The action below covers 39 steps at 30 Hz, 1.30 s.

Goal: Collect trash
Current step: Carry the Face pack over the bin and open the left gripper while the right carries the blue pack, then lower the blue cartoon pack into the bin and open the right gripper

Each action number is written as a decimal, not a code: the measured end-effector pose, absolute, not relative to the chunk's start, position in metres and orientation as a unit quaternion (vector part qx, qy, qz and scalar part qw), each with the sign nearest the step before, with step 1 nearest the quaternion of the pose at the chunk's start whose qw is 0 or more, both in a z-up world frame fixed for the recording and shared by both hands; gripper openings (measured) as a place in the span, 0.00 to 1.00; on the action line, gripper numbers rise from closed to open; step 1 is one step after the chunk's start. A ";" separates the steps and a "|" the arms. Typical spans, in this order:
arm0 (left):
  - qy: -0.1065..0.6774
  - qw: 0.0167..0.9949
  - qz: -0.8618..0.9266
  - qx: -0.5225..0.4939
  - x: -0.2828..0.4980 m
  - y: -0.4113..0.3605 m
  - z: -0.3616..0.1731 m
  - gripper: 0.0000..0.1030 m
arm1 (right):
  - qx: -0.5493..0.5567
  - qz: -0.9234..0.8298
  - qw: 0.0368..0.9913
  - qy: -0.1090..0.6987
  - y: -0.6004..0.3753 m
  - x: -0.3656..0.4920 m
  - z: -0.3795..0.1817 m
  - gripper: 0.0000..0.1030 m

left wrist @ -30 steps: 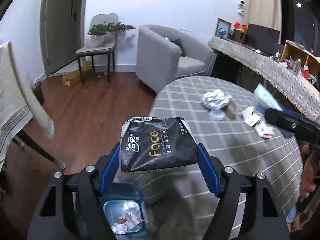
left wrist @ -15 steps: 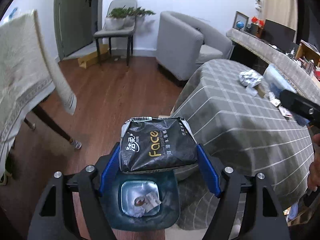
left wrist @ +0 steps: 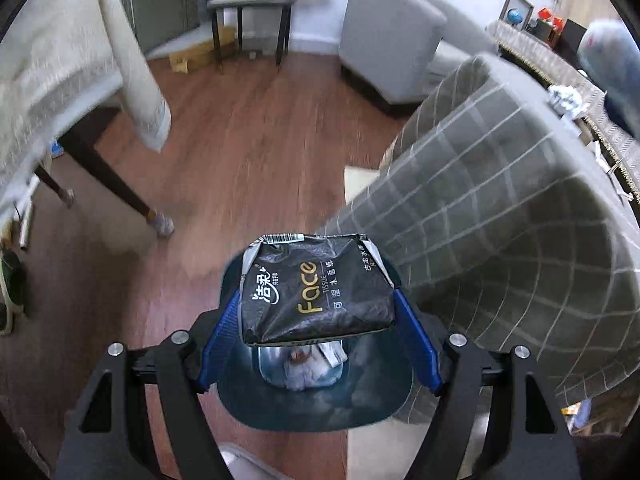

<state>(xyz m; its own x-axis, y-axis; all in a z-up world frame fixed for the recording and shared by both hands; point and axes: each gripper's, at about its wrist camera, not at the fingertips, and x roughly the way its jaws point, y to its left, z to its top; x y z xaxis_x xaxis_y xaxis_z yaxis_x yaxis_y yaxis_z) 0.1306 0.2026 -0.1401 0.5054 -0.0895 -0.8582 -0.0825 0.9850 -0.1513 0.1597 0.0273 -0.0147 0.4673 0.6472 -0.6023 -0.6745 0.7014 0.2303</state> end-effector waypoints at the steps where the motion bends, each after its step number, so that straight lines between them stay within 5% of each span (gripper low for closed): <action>1: 0.505 0.858 -0.006 -0.092 0.131 0.205 -0.145 0.74 | -0.023 0.388 0.854 0.346 0.033 0.159 -0.017 0.57; 12: 0.555 0.825 -0.013 -0.103 0.121 0.224 -0.188 0.83 | -0.042 0.395 0.840 0.370 0.075 0.157 -0.037 0.57; 39: 0.401 0.912 0.042 -0.079 0.084 0.266 -0.083 0.82 | -0.129 0.343 0.786 0.498 0.150 0.176 -0.163 0.57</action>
